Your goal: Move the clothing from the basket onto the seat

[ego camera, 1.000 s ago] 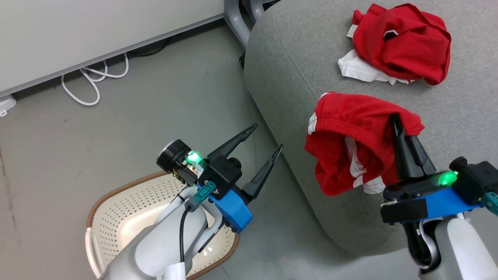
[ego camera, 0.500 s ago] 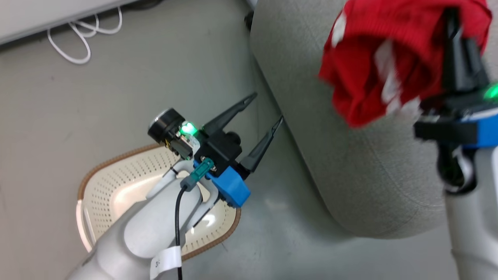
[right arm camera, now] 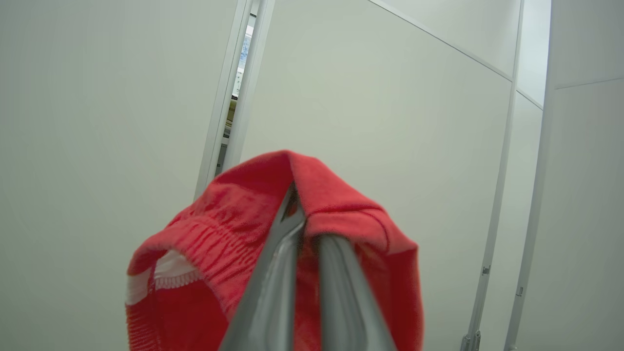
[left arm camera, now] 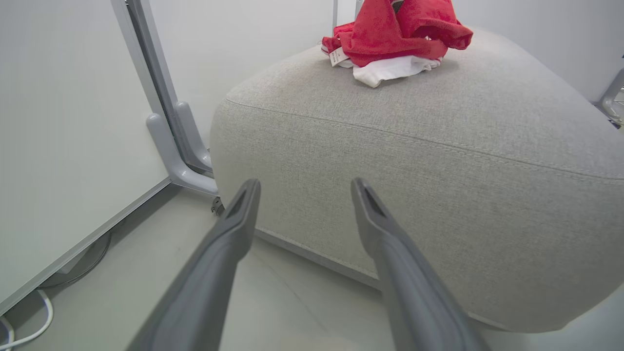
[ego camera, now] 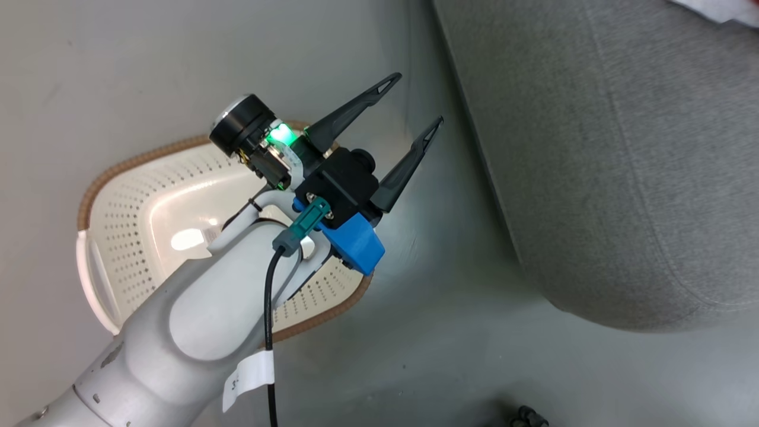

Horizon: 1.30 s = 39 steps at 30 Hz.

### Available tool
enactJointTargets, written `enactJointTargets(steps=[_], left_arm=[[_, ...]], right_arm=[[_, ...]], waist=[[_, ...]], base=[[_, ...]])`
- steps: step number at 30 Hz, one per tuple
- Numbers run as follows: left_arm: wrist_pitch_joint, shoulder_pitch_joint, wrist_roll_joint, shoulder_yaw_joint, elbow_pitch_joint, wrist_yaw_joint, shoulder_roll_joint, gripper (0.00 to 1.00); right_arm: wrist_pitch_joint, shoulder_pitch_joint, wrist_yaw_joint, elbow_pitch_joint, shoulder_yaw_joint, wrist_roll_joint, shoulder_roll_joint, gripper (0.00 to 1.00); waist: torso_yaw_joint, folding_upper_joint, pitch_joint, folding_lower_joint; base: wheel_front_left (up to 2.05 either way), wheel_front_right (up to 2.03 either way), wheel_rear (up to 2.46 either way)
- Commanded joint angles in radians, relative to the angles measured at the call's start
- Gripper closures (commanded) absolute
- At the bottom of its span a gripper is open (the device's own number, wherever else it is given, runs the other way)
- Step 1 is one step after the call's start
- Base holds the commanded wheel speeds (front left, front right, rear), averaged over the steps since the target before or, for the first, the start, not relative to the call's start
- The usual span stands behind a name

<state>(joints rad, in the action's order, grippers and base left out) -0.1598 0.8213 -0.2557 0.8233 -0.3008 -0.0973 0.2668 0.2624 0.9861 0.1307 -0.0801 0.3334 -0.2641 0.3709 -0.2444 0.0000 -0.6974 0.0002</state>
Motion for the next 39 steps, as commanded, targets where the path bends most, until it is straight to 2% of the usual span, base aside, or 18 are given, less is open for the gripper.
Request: enactJointTargets(steps=[1, 3, 6, 8, 17, 25, 26, 27, 28, 39], left_arm=[[0.003, 0.022, 0.006, 0.000, 0.007, 0.005, 0.006, 0.00], [0.003, 0.031, 0.010, 0.002, 0.013, 0.007, 0.005, 0.00], [0.000, 0.034, 0.011, 0.005, 0.021, 0.008, 0.012, 0.00], [-0.001, 0.034, 0.010, 0.006, 0.024, 0.010, 0.014, 0.00], [0.010, 0.054, 0.007, 0.013, 0.040, 0.010, 0.018, 0.00], [-0.003, 0.066, 0.001, 0.017, 0.037, 0.018, 0.008, 0.00], [-0.006, 0.064, 0.000, 0.018, 0.034, 0.020, 0.008, 0.00], [-0.010, 0.062, -0.002, 0.018, 0.031, 0.019, 0.007, 0.00], [-0.013, 0.058, -0.004, 0.019, 0.028, 0.020, 0.006, 0.00], [-0.072, 0.000, -0.039, 0.022, -0.031, 0.033, -0.031, 0.00]], right_arm=[[0.004, 0.022, 0.000, -0.014, 0.026, -0.003, 0.040, 1.00], [0.004, 0.023, 0.000, -0.037, 0.063, -0.004, 0.083, 1.00], [0.004, -0.022, 0.000, -0.080, 0.111, -0.010, 0.116, 1.00], [0.004, -0.046, 0.000, -0.109, 0.122, -0.012, 0.102, 1.00], [0.004, -0.107, 0.000, -0.295, 0.056, -0.001, 0.032, 1.00], [0.004, -0.135, 0.000, -0.406, 0.026, 0.003, 0.009, 1.00], [0.004, -0.136, 0.000, -0.406, 0.028, 0.004, 0.011, 0.88], [0.004, -0.139, 0.000, -0.404, 0.031, 0.005, 0.010, 0.55], [0.004, -0.150, 0.000, -0.403, 0.032, 0.007, 0.006, 0.00], [0.004, -0.356, 0.000, -0.252, 0.094, 0.044, -0.052, 0.00]], waist=[[0.006, 0.0000, -0.052, -0.0002], [0.007, 0.0000, -0.067, -0.0002], [0.005, 0.0000, -0.081, -0.0002], [0.003, 0.0000, -0.085, -0.0002], [0.011, 0.0000, -0.106, -0.0002], [0.027, 0.0000, -0.101, -0.0002], [0.027, 0.0000, -0.096, -0.0002], [0.026, 0.0000, -0.090, -0.0002], [0.025, 0.0000, -0.083, -0.0002], [0.022, 0.0000, 0.057, -0.0002]], base=[[0.00, 0.00, 0.00], [0.00, 0.00, 0.00], [0.00, 0.00, 0.00], [0.00, 0.00, 0.00], [0.00, 0.00, 0.00], [0.00, 0.00, 0.00], [0.00, 0.00, 0.00], [0.00, 0.00, 0.00], [0.00, 0.00, 0.00], [0.00, 0.00, 0.00]])
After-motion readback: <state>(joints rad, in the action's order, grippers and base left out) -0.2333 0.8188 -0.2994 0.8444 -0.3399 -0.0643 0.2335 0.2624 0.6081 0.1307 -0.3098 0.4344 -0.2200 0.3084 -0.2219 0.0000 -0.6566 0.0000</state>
